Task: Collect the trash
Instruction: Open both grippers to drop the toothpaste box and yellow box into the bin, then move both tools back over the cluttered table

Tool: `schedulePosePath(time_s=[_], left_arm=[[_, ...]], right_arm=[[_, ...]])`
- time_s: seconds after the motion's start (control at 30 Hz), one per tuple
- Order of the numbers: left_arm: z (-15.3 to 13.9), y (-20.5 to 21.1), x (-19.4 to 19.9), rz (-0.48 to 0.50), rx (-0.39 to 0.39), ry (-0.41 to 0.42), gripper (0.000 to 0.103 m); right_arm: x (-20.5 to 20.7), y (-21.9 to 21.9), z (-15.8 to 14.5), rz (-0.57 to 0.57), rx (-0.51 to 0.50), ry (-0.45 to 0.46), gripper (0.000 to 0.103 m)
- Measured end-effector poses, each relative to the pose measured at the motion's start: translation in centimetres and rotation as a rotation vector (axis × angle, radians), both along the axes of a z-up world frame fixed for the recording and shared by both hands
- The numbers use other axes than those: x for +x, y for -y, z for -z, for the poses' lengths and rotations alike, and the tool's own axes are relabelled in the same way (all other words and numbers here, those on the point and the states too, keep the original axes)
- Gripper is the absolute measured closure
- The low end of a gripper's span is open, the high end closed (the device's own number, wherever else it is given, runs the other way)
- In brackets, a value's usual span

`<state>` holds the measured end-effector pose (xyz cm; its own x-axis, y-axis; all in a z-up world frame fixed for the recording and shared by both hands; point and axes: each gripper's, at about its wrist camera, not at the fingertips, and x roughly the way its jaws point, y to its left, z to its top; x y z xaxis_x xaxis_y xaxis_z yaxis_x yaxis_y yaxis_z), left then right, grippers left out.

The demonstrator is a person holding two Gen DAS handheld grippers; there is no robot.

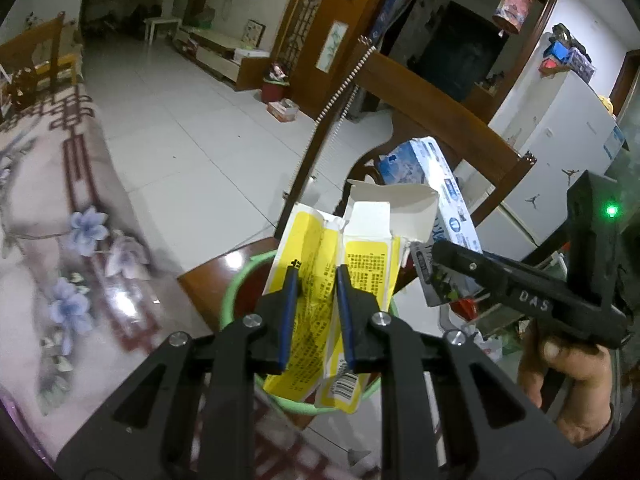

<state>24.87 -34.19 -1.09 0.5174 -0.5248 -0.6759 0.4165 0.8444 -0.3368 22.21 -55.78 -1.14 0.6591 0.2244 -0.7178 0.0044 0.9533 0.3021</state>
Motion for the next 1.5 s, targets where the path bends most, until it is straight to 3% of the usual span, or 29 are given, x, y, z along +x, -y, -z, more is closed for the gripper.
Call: schedulePosePath(time_s=[0.4, 0.47, 0.53, 0.6, 0.67, 0.8, 0.97, 1.13, 1.5], left_arm=[[1.2, 2.5, 1.4, 0.027, 0.010, -0.047, 0.081], [1.3, 2.5, 1.4, 0.019, 0.012, -0.045, 0.058], [1.4, 2.0, 1.3, 0.003, 0.008, -0.037, 0.046], [1.6, 1.4, 1.2, -0.008, 0.004, -0.044, 0.041], [1.7, 1.1, 1.2, -0.013, 0.008, -0.045, 0.025], [1.4, -0.1, 0.5, -0.022, 0.010, -0.029, 0.007], [0.7, -1.4, -0.7, -0.043, 0.064, 0.002, 0.005], [-0.3, -3.8, -2.3, -0.071, 0.081, 0.027, 0.005], [-3.0, -13.6, -7.0, -0.207, 0.080, 0.067, 0.005]], right_arm=[[0.5, 0.4, 0.8, 0.009, 0.002, -0.022, 0.057], [0.6, 0.4, 0.8, 0.021, -0.015, -0.027, 0.054], [0.5, 0.4, 0.6, 0.029, -0.018, -0.019, 0.044], [0.4, 0.5, 0.6, 0.034, -0.020, -0.011, 0.041], [0.4, 0.6, 0.5, 0.038, -0.016, -0.006, 0.036], [0.4, 0.4, 0.3, 0.047, -0.014, 0.005, 0.022], [0.7, -0.5, -0.1, 0.049, -0.011, 0.018, 0.009], [1.0, -2.9, -1.2, 0.015, -0.009, 0.042, 0.008], [1.4, -11.5, -3.3, -0.152, -0.026, 0.090, 0.007]])
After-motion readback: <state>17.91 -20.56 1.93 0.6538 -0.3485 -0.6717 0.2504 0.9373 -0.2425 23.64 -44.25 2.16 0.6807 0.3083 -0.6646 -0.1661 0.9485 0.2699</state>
